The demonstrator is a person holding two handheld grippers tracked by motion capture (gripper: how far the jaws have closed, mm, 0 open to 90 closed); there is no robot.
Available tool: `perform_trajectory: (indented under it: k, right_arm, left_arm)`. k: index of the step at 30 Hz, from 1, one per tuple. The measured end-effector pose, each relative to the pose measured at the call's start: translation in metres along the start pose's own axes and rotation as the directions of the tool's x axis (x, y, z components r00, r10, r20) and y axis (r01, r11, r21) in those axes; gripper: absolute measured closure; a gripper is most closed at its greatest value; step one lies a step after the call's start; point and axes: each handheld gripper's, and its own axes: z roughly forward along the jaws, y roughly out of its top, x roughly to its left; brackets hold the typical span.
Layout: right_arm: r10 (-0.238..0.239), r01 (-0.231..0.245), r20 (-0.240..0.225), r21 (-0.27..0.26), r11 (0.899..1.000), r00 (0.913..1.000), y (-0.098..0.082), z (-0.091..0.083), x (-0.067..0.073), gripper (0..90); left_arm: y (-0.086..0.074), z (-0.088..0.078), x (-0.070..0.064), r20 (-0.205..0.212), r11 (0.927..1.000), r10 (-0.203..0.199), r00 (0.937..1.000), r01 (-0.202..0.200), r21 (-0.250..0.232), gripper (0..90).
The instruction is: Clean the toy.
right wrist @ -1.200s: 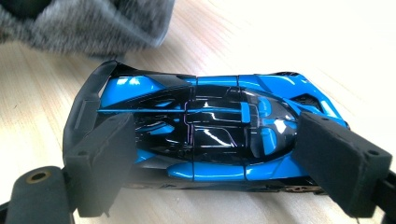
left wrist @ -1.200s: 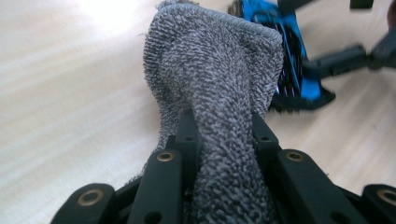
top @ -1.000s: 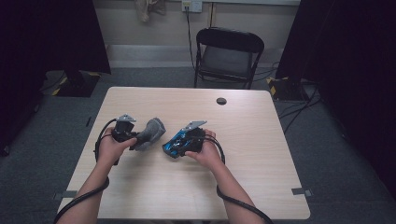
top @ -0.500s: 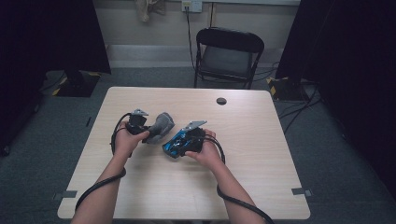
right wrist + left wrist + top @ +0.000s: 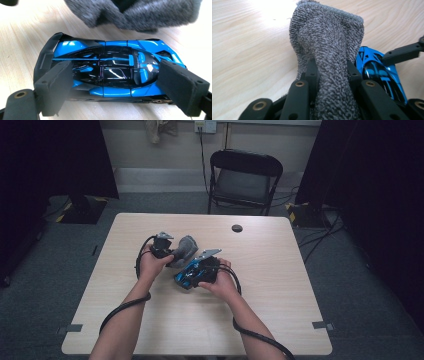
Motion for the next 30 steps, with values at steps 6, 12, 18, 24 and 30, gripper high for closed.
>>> perform_trajectory:
  k: [6,12,18,24,30]
  right_arm:
    - [0.001,0.000,-0.001,0.008,1.000,1.0000,0.001,0.000,0.000,12.9]
    - [0.000,0.000,-0.001,0.007,1.000,1.0000,0.001,0.000,0.000,13.0]
    - [0.000,0.000,-0.001,0.009,1.000,1.0000,0.001,0.000,0.000,13.0]
    - [0.000,0.000,-0.001,0.011,1.000,1.0000,0.002,0.000,0.000,13.0]
    - [-0.002,0.002,-0.002,0.012,1.000,1.0000,0.002,0.000,0.000,12.9]
  left_arm:
    - [0.000,0.017,-0.004,-0.003,0.9998,0.012,0.9999,-0.012,0.014,70.5]
    - [-0.006,0.026,-0.006,0.015,0.9996,-0.009,0.9999,0.008,0.025,70.2]
    - [-0.009,0.025,-0.005,0.022,0.9997,-0.012,0.9997,0.012,0.022,70.3]
    - [-0.010,0.024,-0.005,0.030,0.9994,-0.014,0.9994,0.013,0.031,70.5]
    - [-0.010,0.021,-0.006,0.040,0.9991,-0.007,0.9992,0.006,0.043,70.8]
